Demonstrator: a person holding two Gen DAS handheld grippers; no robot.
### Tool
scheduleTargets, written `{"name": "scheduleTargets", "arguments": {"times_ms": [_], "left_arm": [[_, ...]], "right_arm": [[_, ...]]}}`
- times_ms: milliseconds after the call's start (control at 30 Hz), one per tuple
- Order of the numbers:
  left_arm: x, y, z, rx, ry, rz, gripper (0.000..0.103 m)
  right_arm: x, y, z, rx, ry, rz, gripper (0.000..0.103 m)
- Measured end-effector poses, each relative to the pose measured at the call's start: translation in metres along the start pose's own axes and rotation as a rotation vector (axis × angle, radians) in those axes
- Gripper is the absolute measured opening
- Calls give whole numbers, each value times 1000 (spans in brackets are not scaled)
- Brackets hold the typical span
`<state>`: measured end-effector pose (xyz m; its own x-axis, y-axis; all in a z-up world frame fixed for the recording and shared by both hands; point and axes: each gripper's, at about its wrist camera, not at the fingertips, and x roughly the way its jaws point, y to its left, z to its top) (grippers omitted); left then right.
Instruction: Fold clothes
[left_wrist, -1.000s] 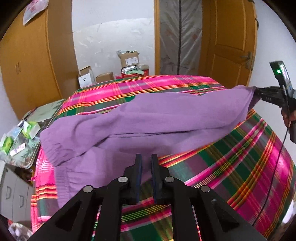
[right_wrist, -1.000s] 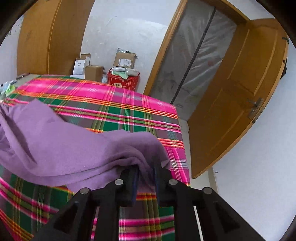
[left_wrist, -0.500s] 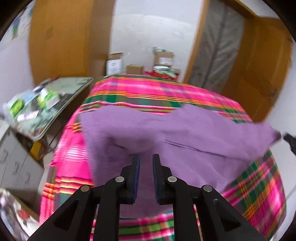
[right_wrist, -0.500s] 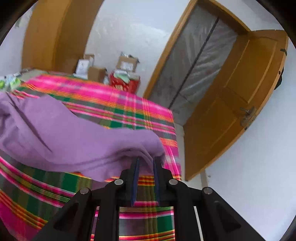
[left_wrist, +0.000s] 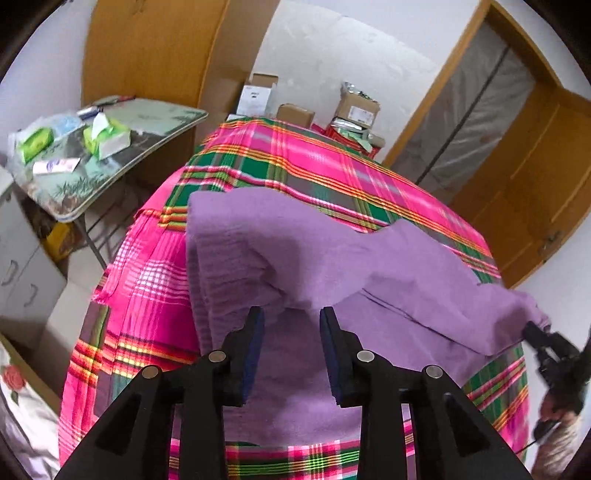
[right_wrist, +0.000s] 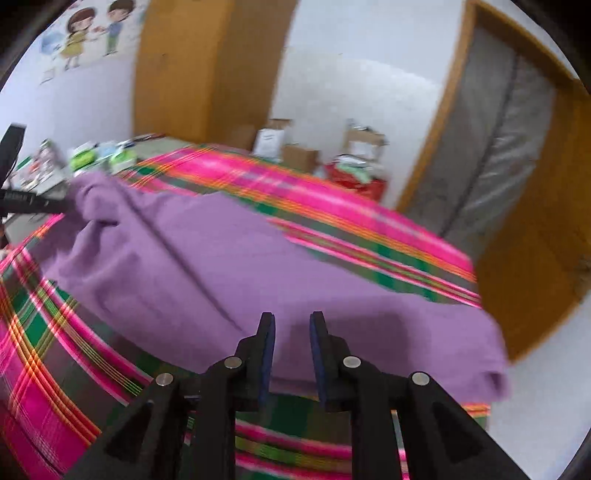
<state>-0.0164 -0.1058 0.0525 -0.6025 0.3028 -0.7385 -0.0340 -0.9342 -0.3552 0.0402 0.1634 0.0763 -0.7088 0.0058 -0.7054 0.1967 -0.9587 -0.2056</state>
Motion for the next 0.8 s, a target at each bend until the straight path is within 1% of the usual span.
{"name": "scheduleTargets", "arguments": {"times_ms": [100, 133, 200, 300, 400, 467, 500, 567, 600, 633, 700, 733, 800], "left_arm": [[2, 7, -2, -34, 19, -25, 32], [3, 9, -2, -46, 25, -39, 32], [7, 13, 0, -80, 41, -71, 32], [12, 19, 5, -139, 53, -115, 32], [17, 20, 11, -158, 52, -120, 32], [22, 22, 14, -172, 60, -113, 32], [23, 23, 15, -183, 55, -116, 32], [25, 22, 17, -183, 46, -119, 32], [25, 22, 19, -186, 43, -122, 32], [25, 23, 20, -190, 40, -125, 32], [25, 23, 22, -198, 34, -131, 31], [24, 22, 24, -192, 24, -128, 30], [22, 20, 28, -178, 7, -126, 30]], "right_arm": [[26, 13, 1, -21, 37, 59, 24], [32, 14, 1, -15, 50, 89, 27], [42, 16, 1, 4, 76, 154, 30], [51, 25, 1, -30, 100, 174, 33], [60, 35, 0, -66, 122, 190, 34], [65, 38, 1, -77, 133, 179, 34], [67, 38, 1, -77, 136, 174, 33], [69, 41, 4, -82, 133, 162, 20], [69, 41, 8, -79, 125, 155, 9], [69, 39, 12, -74, 116, 146, 6], [69, 36, 21, -64, 98, 130, 6], [68, 35, 26, -59, 89, 122, 5], [68, 32, 34, -49, 71, 105, 5]]}}
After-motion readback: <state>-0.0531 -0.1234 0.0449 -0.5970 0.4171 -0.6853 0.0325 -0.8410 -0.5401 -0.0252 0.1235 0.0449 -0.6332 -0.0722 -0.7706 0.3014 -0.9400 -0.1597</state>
